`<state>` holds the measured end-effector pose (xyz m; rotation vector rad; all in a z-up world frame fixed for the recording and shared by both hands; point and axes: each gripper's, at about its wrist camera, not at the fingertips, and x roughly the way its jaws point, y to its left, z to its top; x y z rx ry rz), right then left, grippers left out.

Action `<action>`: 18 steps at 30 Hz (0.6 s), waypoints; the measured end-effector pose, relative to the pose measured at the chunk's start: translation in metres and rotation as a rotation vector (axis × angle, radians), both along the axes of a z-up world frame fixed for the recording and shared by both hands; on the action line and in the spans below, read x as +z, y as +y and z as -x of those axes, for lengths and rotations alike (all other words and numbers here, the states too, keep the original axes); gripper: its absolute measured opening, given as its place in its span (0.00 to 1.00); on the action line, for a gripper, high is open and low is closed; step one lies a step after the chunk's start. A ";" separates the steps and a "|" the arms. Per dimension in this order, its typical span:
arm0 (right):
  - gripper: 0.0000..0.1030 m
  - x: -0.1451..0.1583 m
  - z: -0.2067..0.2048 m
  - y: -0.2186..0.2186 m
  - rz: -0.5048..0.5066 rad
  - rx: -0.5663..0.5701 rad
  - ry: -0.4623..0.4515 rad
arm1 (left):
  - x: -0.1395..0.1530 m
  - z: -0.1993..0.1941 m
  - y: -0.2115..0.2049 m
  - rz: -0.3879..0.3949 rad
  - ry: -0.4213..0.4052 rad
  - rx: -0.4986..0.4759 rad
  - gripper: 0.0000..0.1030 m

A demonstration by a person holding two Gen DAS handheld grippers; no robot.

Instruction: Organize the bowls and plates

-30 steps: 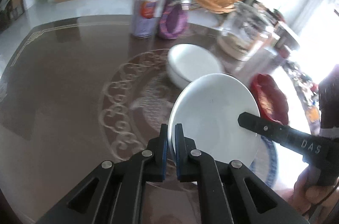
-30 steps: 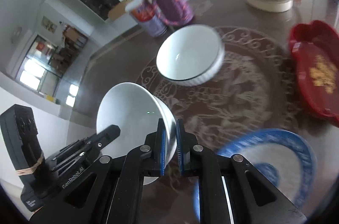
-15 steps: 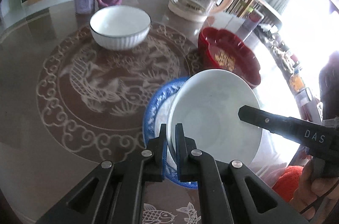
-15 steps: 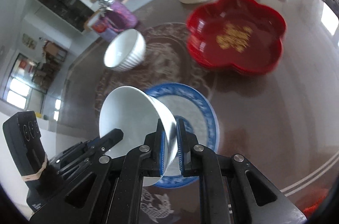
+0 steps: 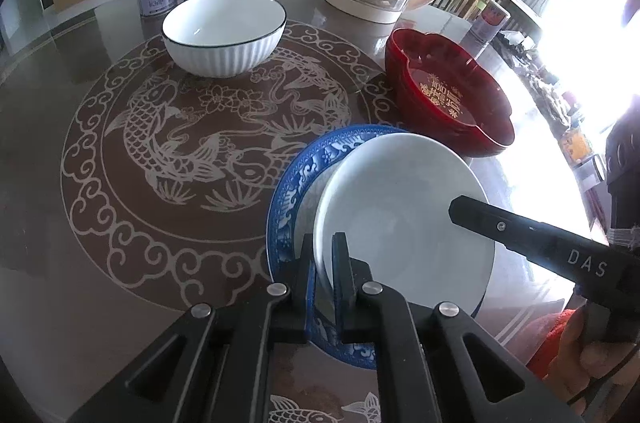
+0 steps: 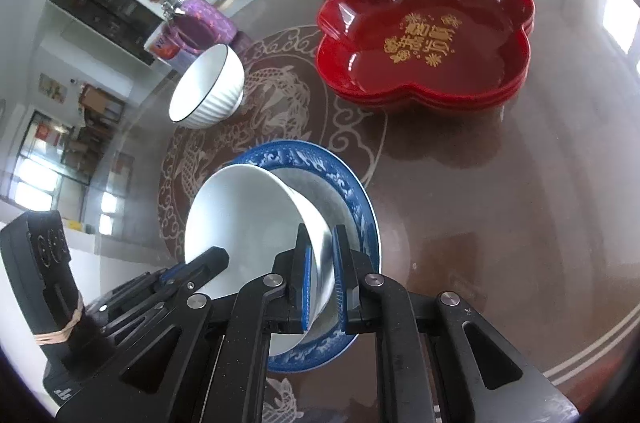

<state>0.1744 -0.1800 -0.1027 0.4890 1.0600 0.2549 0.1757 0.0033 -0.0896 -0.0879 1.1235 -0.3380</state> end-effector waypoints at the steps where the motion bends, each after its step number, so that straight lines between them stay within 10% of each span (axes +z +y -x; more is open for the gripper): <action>1: 0.12 0.001 0.000 0.002 0.017 0.005 -0.018 | 0.000 0.000 0.000 -0.005 -0.012 0.000 0.08; 8: 0.21 0.009 0.009 0.017 0.123 0.036 -0.139 | 0.004 0.001 -0.001 -0.030 -0.092 0.012 0.11; 13: 0.61 0.040 0.044 0.011 0.182 -0.021 -0.345 | 0.032 0.019 0.019 -0.020 -0.270 0.117 0.81; 18: 0.65 0.053 0.084 -0.010 0.285 -0.120 -0.495 | 0.047 0.039 0.055 -0.015 -0.370 0.227 0.84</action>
